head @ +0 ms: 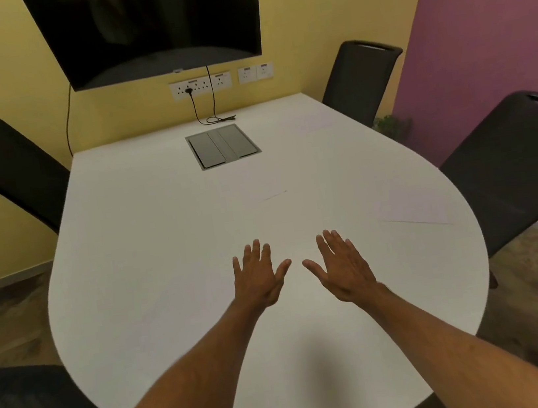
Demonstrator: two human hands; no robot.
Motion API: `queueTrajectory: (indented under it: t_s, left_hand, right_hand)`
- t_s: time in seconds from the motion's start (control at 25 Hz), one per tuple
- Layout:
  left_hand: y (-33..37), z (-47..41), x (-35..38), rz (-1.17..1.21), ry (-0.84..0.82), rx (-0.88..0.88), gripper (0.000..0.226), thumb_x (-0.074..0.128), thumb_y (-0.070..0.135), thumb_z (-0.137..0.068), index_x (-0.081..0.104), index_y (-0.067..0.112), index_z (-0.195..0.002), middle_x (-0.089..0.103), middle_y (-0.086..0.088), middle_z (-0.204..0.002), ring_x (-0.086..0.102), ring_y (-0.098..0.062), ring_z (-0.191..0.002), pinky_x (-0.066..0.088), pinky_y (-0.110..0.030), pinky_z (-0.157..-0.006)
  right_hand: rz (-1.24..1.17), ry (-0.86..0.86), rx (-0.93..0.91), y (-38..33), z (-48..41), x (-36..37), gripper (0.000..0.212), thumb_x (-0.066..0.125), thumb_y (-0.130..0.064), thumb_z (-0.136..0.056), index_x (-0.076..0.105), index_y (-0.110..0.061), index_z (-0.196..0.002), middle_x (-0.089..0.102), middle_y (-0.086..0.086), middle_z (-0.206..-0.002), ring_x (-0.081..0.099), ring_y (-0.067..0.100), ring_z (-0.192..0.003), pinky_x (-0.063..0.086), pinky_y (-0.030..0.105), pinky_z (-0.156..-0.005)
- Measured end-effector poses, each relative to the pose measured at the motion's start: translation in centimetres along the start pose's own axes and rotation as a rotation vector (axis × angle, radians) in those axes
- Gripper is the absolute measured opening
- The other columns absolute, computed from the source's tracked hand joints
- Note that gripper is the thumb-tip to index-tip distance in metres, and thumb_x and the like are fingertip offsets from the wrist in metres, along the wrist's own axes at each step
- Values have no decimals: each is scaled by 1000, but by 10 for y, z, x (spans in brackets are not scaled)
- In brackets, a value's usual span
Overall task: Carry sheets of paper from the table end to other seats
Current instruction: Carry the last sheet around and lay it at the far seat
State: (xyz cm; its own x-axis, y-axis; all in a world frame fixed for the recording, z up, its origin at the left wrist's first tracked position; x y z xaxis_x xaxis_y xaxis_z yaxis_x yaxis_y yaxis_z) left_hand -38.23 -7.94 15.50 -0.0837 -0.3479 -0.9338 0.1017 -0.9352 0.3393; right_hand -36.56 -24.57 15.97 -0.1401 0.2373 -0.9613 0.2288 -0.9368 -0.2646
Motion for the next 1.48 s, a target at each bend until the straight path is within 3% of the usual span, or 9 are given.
queueTrajectory:
  t_s: [0.28,1.12,1.48]
  left_hand:
    - [2,-36,6,29,27,-73,71,21,57,-97,8,16,-153,4,-6,-162,0,-23,-150,-1,-47,-121]
    - [-44,-239,23,-15,35,-328,65,23,51,-99,13,13,-152,2,-9,-162,1,-25,-150,-1,-46,-120]
    - [-64,-313,46,-79,4,-432,59,20,43,-101,14,12,-151,2,-9,-162,0,-24,-150,0,-45,-120]
  right_hand:
    - [-34,-34,-54,9,-47,8,75,19,-61,-96,8,-15,-154,1,4,-163,-7,14,-150,-5,34,-122]
    - [20,-107,-170,21,-300,31,72,25,-56,-98,11,-14,-154,7,5,-163,2,17,-151,0,33,-121]
    - [28,-151,-204,45,-391,68,71,30,-55,-97,15,-13,-153,17,9,-161,13,23,-149,11,36,-122]
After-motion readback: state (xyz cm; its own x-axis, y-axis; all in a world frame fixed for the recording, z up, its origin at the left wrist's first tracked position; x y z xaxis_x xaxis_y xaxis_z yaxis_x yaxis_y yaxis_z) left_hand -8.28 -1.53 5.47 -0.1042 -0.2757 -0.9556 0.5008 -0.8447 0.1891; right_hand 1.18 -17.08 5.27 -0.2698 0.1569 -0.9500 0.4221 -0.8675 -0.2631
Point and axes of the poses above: each hand's wrist, its own z-axis away from the middle knuckle, its own x-axis out of the palm, y = z × x, the point moved 10 cm from there along -z, towards the middle knuckle
